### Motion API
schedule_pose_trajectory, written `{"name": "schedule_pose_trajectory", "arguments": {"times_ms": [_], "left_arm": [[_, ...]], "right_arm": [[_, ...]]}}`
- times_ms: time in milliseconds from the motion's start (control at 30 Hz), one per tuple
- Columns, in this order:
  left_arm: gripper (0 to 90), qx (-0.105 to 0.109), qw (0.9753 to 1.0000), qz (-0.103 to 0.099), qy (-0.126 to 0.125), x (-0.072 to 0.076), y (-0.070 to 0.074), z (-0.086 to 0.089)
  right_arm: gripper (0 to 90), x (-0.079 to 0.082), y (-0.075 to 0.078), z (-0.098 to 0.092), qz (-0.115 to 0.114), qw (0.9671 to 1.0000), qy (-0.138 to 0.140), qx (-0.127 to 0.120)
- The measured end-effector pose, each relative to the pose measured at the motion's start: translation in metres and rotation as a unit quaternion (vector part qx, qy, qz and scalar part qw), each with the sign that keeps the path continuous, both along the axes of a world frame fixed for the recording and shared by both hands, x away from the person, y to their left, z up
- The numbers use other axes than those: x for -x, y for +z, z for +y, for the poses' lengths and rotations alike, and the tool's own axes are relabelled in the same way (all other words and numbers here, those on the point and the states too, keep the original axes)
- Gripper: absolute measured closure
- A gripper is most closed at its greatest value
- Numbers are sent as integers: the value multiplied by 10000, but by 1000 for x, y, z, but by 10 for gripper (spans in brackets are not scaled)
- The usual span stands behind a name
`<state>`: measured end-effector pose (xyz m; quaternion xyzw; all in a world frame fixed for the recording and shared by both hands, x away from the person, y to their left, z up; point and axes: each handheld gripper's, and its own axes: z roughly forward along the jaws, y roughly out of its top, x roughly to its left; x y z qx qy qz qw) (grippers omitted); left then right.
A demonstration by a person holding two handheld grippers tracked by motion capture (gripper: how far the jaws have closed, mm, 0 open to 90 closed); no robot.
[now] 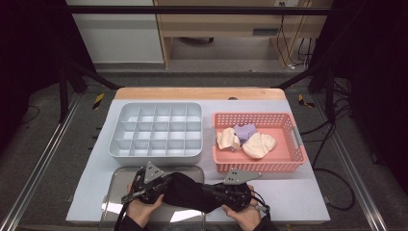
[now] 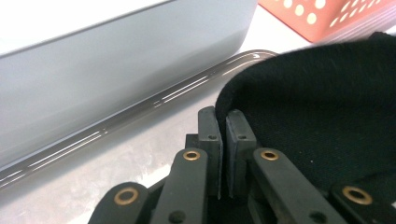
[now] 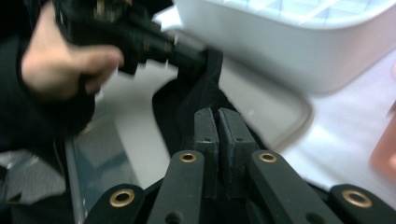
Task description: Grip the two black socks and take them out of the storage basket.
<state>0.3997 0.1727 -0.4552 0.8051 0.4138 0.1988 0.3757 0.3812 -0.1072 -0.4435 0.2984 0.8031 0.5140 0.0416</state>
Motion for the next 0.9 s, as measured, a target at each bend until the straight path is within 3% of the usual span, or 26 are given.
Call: {"name": "schedule_pose_trajectory", "arguments": {"times_ms": [233,467,567,700,900], "left_arm": [[853,108,9995,-14,-302,13,-2,7],[805,259,9977,41,-629,26,-2,12],[728,408,9971,64,-640,25,-1,13],[616,816,9950,94,-561,23,5,19],[557,1190,9924,-113,-293,17,27,25]], "right_arm": [[864,11,-21,0,282,9984,89,479],[852,14,-32,0,499,9957,-71,779],[846,15,-34,-1,539,9951,-100,822],[838,17,-34,-2,565,9945,-125,870],[833,18,-35,-2,543,9944,-110,905]]}}
